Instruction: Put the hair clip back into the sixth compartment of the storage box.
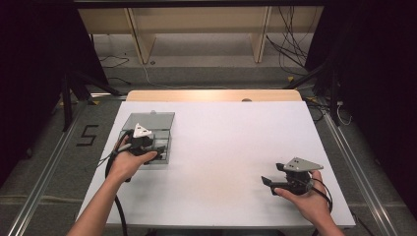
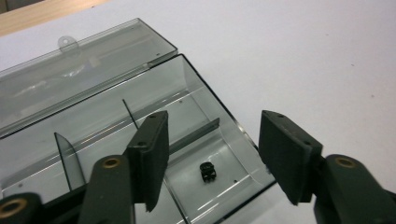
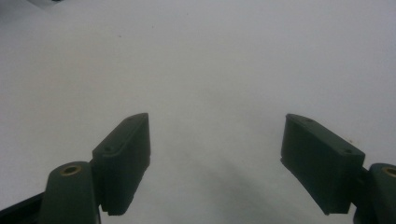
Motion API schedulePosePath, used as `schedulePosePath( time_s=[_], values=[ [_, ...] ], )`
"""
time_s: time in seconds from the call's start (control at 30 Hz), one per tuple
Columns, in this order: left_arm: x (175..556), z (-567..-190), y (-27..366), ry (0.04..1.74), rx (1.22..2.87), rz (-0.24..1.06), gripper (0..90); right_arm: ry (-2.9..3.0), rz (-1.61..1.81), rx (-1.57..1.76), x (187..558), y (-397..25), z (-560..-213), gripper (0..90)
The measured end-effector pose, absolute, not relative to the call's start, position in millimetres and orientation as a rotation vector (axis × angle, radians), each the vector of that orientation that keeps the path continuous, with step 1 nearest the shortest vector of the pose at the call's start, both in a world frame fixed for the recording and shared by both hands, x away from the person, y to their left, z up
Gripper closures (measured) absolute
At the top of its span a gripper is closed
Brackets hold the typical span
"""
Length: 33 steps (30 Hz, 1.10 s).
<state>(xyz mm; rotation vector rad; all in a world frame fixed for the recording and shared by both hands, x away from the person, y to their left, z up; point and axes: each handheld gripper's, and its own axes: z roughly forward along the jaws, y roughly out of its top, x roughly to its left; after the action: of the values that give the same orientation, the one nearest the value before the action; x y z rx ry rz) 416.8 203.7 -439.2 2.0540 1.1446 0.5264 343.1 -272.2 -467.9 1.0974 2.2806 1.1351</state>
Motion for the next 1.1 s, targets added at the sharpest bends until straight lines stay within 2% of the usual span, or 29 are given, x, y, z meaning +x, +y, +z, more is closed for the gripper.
schedulePosePath(
  time_s=[0.43, 1.1],
  values=[
    [398, -442, 198, 1.012, 2.085, 0.519, 27.7, 2.277, 1.142, 1.101, 342, -272, -467, 24.9],
    [370, -448, 199, 0.926, 2.074, 0.495, 23.5, 2.289, 1.147, 1.094, 342, -271, -468, 24.9]
  ],
)
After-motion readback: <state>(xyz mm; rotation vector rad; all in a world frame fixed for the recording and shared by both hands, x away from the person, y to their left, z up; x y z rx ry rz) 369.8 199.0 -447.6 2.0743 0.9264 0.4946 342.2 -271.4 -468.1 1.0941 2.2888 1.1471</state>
